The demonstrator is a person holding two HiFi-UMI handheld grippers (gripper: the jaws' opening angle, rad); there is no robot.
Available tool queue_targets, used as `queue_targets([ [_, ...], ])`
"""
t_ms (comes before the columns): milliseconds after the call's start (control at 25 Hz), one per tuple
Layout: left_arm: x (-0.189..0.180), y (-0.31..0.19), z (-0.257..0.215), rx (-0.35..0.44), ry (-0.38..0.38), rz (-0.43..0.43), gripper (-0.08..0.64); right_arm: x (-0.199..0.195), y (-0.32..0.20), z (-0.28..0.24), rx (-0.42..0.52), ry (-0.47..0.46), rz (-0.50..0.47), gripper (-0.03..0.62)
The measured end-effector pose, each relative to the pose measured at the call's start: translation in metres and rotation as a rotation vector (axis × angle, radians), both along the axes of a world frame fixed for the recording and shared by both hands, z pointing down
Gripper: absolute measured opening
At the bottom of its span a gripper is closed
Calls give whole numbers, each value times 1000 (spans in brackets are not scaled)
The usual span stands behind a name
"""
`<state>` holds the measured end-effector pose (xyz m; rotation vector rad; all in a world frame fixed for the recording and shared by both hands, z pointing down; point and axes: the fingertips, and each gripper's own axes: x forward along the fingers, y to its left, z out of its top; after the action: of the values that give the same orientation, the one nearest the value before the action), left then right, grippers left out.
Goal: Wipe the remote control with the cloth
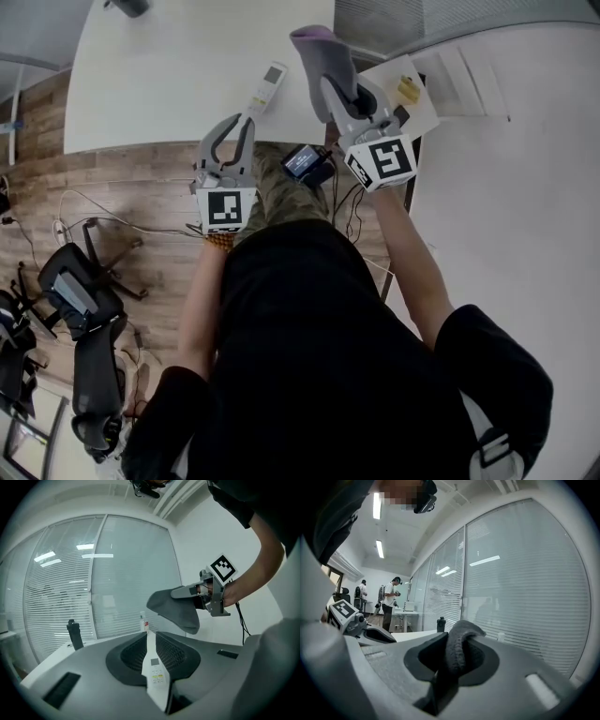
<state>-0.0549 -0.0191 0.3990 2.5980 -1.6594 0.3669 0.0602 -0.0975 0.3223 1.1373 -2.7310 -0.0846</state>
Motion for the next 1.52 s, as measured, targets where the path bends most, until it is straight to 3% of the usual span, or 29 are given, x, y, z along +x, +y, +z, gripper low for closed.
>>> queue_targets([
  [280,0,-25,54,-89,-69,57,110,-14,-47,37,-43,44,-38,63],
  [680,9,-32,148,-336,-48,58,178,-32,-88,110,-120,156,-112,63],
  [880,15,-37,174,-406,-64,85,216,-38,-98,152,-160,231,-159,63],
  [1040,16,-33,204,-525,-52,83,245,-47,-104,181,-193,286,-202,63],
  [1520,26,-42,231,-580,-91,85,242,-80,-101,240,-316,378,-319,63],
])
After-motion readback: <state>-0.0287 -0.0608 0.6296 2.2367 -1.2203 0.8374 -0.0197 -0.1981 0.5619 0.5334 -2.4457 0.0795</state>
